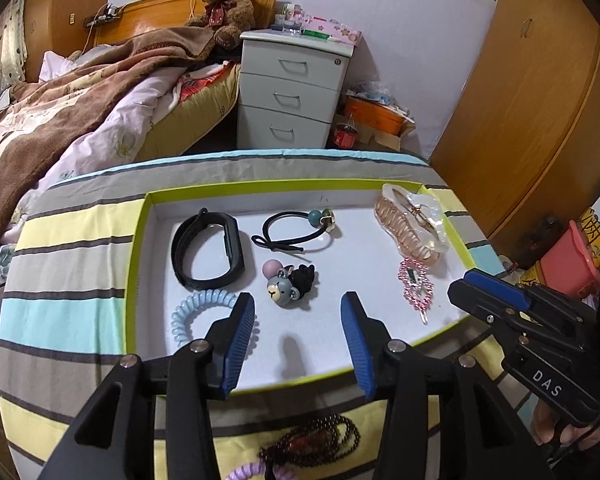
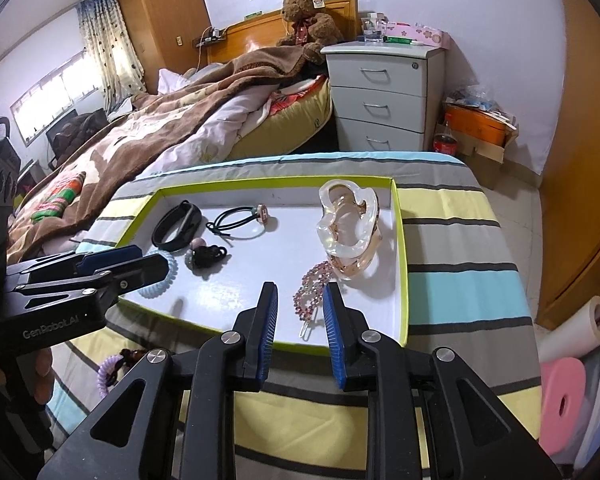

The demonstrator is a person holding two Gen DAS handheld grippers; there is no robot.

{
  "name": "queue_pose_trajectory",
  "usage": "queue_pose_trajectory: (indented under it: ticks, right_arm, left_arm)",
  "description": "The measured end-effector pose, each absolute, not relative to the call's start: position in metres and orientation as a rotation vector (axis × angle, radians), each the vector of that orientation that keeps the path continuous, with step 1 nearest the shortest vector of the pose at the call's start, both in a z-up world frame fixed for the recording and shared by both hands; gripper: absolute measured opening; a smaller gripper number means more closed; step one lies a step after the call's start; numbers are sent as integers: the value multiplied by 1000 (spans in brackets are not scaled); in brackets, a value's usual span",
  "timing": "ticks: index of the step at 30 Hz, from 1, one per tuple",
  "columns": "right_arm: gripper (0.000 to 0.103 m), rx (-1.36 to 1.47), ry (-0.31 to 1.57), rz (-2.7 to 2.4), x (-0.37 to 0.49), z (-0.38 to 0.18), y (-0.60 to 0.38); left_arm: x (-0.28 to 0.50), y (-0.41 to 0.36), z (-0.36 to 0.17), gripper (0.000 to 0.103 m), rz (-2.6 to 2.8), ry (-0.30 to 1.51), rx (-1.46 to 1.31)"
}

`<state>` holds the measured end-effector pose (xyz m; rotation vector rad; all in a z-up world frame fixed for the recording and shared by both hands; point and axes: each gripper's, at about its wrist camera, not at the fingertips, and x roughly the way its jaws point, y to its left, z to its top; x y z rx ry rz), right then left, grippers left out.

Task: Organize jewelry
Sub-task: 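Grasp the lavender coiled hair tie with the left gripper while the right approaches the brown beaded strand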

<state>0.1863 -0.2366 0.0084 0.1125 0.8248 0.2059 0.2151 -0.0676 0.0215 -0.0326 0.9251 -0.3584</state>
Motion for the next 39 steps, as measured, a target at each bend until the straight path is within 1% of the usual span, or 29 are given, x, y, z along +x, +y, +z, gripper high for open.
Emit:
queue_pose_trajectory:
  ticks: [8, 15, 22, 27, 37, 39]
  right_arm:
    - [25, 113, 798, 231, 169, 17, -229]
    - [25, 103, 807, 270, 154, 10, -215]
    - [25, 111, 812, 300, 143, 5, -205]
    - [25, 104, 815, 312, 138, 4, -200]
    - [25, 86, 818, 326, 131, 4, -190]
    - [25, 81, 818, 322, 131, 4, -190]
  left_arm:
    - [193, -53, 33, 47, -344, 899, -40]
    - [169, -24, 36, 48, -317, 881, -69]
    - [142, 5, 21, 48, -283, 911, -75]
    - [132, 18, 2, 48, -258, 964, -82]
    - [126, -3, -18, 48, -303, 1020, -14]
    - [125, -6, -17, 48, -287, 1007, 5]
